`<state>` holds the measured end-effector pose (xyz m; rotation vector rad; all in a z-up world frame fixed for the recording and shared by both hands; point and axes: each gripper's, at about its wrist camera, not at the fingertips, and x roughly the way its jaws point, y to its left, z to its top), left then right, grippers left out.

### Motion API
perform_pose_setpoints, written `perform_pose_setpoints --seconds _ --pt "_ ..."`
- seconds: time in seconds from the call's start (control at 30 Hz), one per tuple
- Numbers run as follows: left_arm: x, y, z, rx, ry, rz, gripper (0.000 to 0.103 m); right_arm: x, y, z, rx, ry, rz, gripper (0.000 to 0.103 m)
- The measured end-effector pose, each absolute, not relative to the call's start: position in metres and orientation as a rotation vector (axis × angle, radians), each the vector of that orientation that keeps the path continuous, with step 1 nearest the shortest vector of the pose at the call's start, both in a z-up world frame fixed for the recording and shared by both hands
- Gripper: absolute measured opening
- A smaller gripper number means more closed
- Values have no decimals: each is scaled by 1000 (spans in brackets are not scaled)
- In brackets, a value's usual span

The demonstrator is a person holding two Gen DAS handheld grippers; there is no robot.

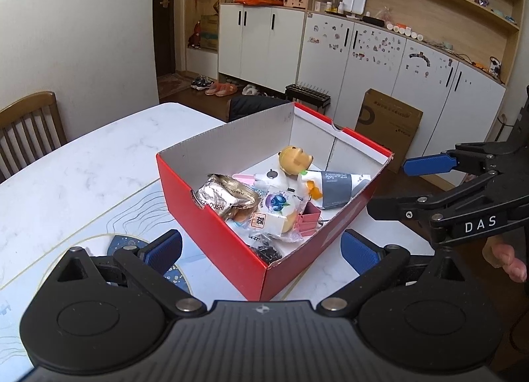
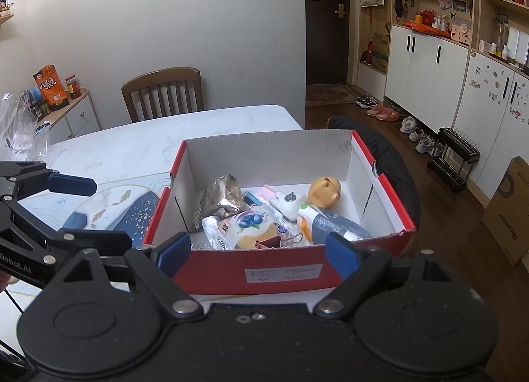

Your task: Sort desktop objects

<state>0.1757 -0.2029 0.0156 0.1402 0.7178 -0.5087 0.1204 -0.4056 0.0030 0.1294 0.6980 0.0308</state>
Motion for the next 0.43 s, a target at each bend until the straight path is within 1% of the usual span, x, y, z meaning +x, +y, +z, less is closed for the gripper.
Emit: perform_pose_setpoints --seconds 0.43 --pt "174 -201 18 151 695 -499 103 122 -405 4 124 711 19 89"
